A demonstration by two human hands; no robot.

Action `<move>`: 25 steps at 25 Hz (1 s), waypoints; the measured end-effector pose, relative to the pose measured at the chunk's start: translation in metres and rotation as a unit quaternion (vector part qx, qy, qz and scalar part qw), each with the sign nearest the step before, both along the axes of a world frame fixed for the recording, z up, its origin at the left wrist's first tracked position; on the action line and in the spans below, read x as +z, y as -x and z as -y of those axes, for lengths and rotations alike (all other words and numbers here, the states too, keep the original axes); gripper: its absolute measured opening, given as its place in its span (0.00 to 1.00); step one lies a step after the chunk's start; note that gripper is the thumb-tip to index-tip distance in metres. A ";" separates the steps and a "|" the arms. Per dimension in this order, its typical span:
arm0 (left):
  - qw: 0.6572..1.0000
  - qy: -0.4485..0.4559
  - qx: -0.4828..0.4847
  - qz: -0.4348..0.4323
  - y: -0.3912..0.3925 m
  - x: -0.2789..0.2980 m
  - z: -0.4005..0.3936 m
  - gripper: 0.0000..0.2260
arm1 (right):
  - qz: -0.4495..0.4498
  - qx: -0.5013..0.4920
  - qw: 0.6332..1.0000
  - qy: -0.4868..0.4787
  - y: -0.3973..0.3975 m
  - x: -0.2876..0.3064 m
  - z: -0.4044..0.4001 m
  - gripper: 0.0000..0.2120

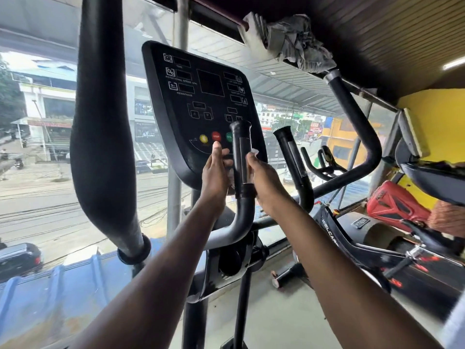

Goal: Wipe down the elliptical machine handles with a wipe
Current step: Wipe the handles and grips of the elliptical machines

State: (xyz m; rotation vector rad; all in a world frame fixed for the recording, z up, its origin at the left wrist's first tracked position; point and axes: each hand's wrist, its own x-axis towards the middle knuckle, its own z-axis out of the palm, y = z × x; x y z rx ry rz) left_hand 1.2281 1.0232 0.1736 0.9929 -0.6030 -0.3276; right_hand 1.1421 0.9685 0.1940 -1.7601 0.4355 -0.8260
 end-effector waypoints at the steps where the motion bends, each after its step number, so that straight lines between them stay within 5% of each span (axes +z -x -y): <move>1: 1.000 0.000 0.000 0.001 0.002 0.001 0.000 0.26 | -0.013 -0.044 0.994 0.099 -0.007 0.006 -0.003 0.15; 5: 0.999 0.025 0.027 -0.018 -0.004 -0.002 -0.009 0.24 | -0.063 -0.141 0.887 0.435 0.003 -0.043 -0.024 0.33; 8: 0.999 0.019 0.027 -0.016 -0.007 -0.011 -0.014 0.24 | -0.121 -0.203 0.779 0.581 0.027 -0.080 -0.030 0.34; 12: 1.000 -0.007 0.013 0.023 0.002 -0.020 -0.009 0.27 | -0.127 -0.207 0.807 0.538 0.001 -0.038 -0.021 0.33; 17: 1.000 -0.004 0.015 -0.023 0.001 -0.028 -0.018 0.24 | -0.022 -0.144 0.729 0.668 0.033 -0.116 -0.013 0.21; 19: 0.999 -0.014 0.021 -0.022 0.002 -0.039 -0.019 0.24 | 0.036 -0.124 0.746 0.654 0.040 -0.134 -0.004 0.20; 23: 0.999 -0.041 0.014 -0.012 0.010 -0.057 -0.015 0.23 | 0.138 -0.147 0.916 0.346 0.010 -0.097 -0.026 0.28; 25: 0.999 -0.036 0.014 -0.024 0.011 -0.060 -0.014 0.22 | 0.155 -0.179 0.938 0.255 0.001 -0.111 -0.035 0.30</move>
